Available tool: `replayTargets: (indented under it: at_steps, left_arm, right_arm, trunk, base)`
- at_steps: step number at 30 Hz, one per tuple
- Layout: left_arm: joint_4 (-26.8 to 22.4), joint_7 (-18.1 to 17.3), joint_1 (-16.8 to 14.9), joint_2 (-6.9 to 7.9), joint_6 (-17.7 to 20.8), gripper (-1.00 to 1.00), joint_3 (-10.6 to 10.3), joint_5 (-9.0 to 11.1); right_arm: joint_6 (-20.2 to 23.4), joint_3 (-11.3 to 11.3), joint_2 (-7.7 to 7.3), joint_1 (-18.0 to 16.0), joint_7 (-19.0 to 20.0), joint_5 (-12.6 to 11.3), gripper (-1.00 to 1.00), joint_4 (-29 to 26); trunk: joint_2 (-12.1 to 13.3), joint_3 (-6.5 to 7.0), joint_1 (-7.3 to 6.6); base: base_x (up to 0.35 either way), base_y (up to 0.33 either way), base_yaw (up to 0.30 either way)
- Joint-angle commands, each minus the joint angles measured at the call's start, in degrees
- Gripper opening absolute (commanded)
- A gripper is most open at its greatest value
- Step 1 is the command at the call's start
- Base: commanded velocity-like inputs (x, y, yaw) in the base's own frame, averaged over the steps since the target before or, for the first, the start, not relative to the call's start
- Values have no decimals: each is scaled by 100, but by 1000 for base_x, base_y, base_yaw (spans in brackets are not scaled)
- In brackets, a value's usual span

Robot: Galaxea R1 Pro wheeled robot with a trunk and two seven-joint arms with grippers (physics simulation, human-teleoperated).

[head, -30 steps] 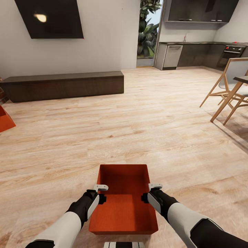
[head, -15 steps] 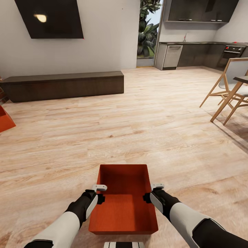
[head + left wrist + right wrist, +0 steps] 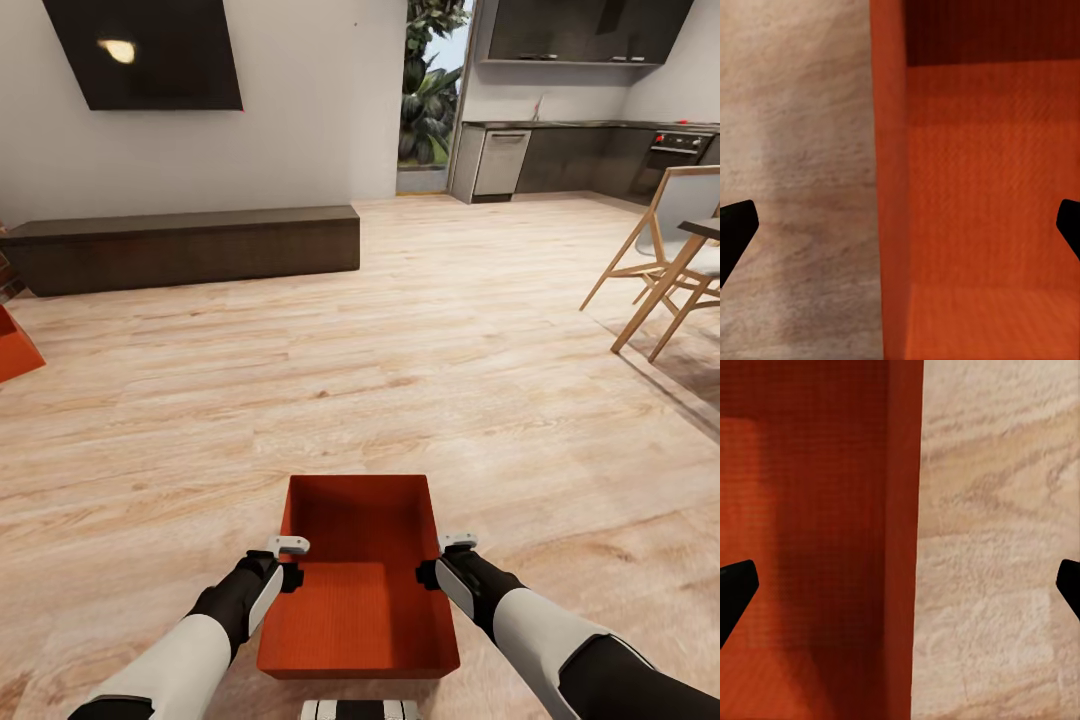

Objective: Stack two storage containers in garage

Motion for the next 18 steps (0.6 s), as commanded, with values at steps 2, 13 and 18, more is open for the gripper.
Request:
replayTargets:
  at_steps: [2,13,18]
  left_arm:
    - [-10,10,-1,-3,33,100,0,-22]
    - [-10,17,-1,-1,33,100,1,-22]
    - [-10,18,-1,0,33,100,6,-22]
  right_arm:
    - [26,48,-5,-3,-39,-56,100,-11]
    - [26,48,-6,-3,-39,-56,100,-11]
    - [26,48,-7,-3,-39,-56,100,-11]
  trunk:
    - [-84,-41,43]
    - [-406,-207,222]
    - [-406,-207,222]
  base:
    - [0,0,0]
    - [0,0,0]
    - [0,0,0]
